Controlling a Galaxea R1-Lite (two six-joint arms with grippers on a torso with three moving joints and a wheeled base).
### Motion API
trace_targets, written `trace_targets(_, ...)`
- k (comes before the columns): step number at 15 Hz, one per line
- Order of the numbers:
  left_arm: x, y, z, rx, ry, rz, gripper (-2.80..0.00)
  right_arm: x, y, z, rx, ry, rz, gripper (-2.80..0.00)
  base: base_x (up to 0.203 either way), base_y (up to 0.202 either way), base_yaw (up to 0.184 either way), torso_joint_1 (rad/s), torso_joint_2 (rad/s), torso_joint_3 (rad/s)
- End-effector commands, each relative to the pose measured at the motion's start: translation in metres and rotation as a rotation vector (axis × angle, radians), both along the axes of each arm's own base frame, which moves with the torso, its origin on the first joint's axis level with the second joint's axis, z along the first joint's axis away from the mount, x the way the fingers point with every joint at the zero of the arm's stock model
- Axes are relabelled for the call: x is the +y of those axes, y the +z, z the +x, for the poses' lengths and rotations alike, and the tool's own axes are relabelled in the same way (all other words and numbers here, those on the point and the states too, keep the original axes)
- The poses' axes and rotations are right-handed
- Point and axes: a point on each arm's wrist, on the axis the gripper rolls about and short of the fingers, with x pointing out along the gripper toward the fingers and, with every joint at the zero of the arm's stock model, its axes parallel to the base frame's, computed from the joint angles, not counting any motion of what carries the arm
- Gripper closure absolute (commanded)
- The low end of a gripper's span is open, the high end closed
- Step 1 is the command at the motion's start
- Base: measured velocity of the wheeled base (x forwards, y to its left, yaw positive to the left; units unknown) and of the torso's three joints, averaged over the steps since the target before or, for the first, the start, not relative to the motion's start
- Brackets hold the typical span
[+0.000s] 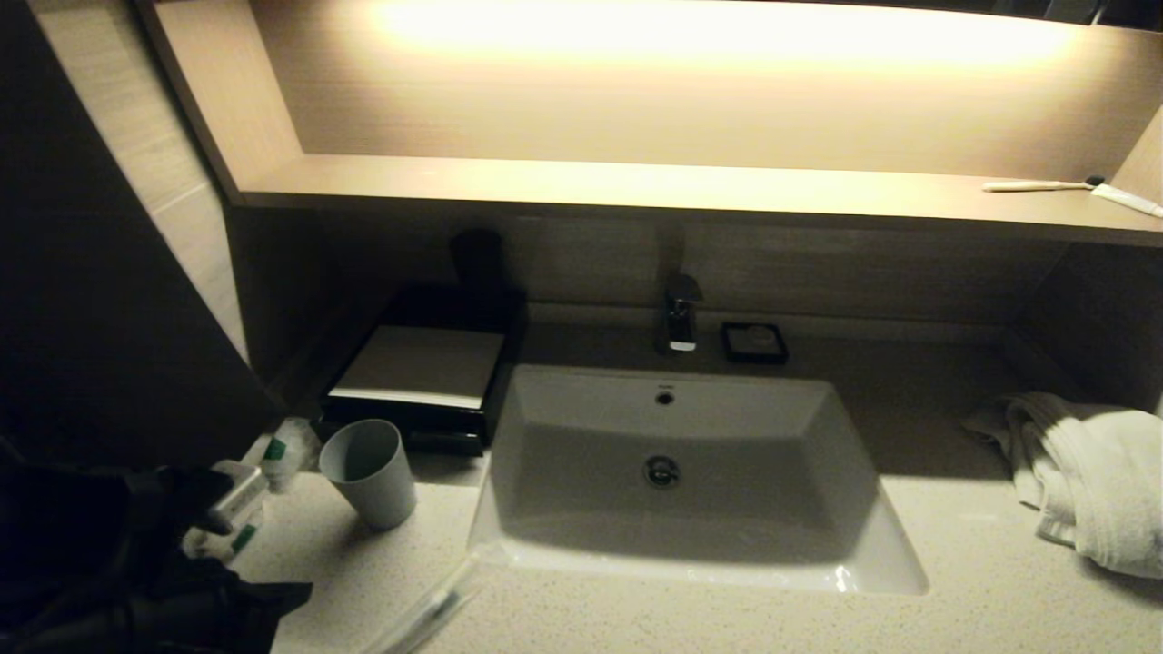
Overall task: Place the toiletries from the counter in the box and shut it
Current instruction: Pick up the cup
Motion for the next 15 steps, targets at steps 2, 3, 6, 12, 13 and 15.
trace_targets(2, -0.001, -0.01, 0.01, 0.033, -0.002, 0.004, 0.0, 0.0, 0.0, 0.0, 0.0, 0.0, 0.0, 0.0, 0.0, 0.0, 0.0, 0.0, 0.0, 0.0)
trace_targets(3, -0.002, -0.013, 0.013, 0.036, -0.003, 0.006, 0.0, 0.0, 0.0, 0.0, 0.0, 0.0, 0.0, 0.0, 0.0, 0.0, 0.0, 0.0, 0.0, 0.0)
trace_targets(6, -0.003, -0.019, 0.023, 0.036, -0.008, 0.01, 0.0, 0.0, 0.0, 0.0, 0.0, 0.0, 0.0, 0.0, 0.0, 0.0, 0.0, 0.0, 0.0, 0.0)
trace_targets(12, -0.005, -0.029, 0.04, 0.013, -0.01, 0.011, 0.0, 0.0, 0.0, 0.0, 0.0, 0.0, 0.0, 0.0, 0.0, 0.0, 0.0, 0.0, 0.0, 0.0)
trace_targets(13, -0.005, -0.03, 0.042, 0.008, -0.01, 0.011, 0.0, 0.0, 0.0, 0.0, 0.0, 0.0, 0.0, 0.0, 0.0, 0.0, 0.0, 0.0, 0.0, 0.0)
trace_targets(15, -0.006, -0.032, 0.045, -0.009, -0.008, 0.007, -2.8, 0.0, 0.0, 0.0, -0.002, 0.0, 0.0, 0.0, 0.0, 0.0, 0.0, 0.0, 0.0, 0.0)
